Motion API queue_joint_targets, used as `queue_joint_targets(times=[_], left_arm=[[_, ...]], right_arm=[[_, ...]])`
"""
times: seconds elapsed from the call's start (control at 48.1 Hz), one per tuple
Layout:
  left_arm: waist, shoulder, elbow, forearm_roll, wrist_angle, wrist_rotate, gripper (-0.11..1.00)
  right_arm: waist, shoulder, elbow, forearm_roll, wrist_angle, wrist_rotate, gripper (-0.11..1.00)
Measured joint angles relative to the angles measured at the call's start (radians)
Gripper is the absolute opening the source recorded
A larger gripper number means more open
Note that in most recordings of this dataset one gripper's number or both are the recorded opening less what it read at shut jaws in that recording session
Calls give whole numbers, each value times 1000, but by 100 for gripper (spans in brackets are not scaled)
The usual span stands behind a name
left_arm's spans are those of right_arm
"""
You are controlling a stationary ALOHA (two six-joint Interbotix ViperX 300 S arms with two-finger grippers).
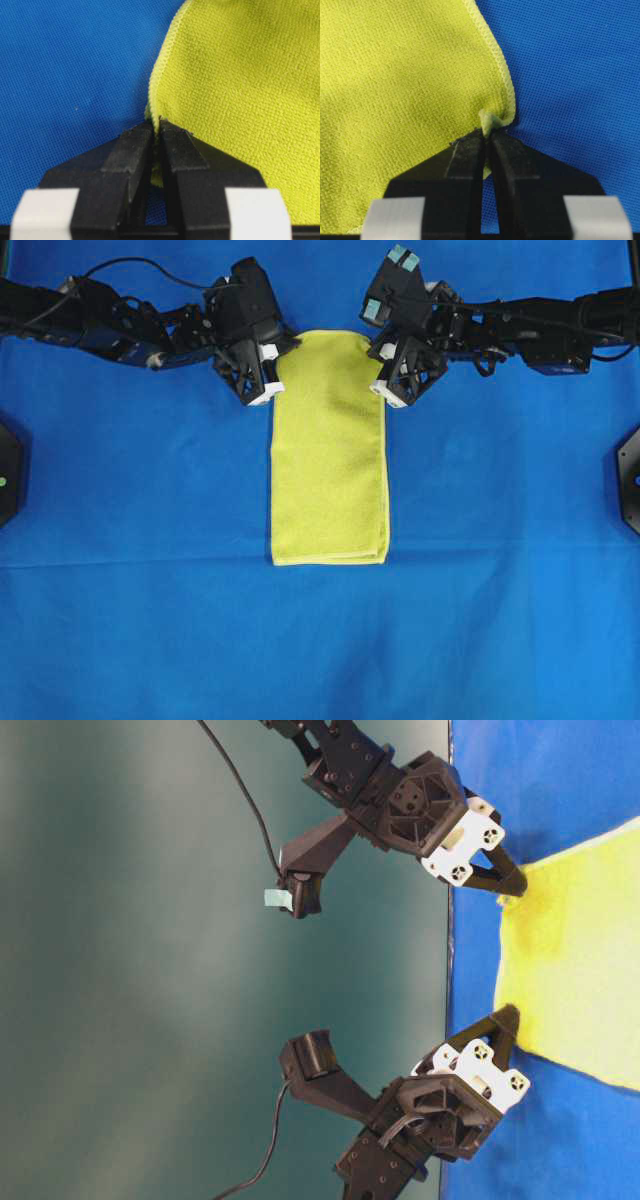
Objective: Fold the yellow towel.
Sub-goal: 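Move both grippers to the strip's far end and grasp its corners, then lift the far end and fold it down onto the near half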
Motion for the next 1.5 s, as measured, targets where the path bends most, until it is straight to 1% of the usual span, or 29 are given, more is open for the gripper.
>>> queue_joint_targets(times=[0.229,0.436,0.561,0.727,0.935,1.018,1.184,1.267,1.496], left_arm=[[-2,-37,-5,0,51,17,3],[-2,-167,-5,0,120,25,3],[-2,-218,-5,0,152,29,3],[-5,-230,-5,0,167,46,3],[-29,-241,-2,0,204,49,3],[-55,-256,5,0,235,51,3],[-130,-298,29,0,307,51,3],[-189,-314,46,0,331,43,3],[-373,-325,66,0,362,-17,3]], right_arm=[[2,-29,2,2,15,0,7],[0,-130,2,-3,61,-5,7],[-2,-172,2,-11,81,-5,7],[-2,-184,3,-11,86,-5,7],[9,-198,12,-11,87,-5,7],[37,-221,23,-11,94,-3,7],[124,-275,60,-9,109,3,7],[172,-293,78,-9,110,8,7],[324,-301,104,-9,109,41,7]])
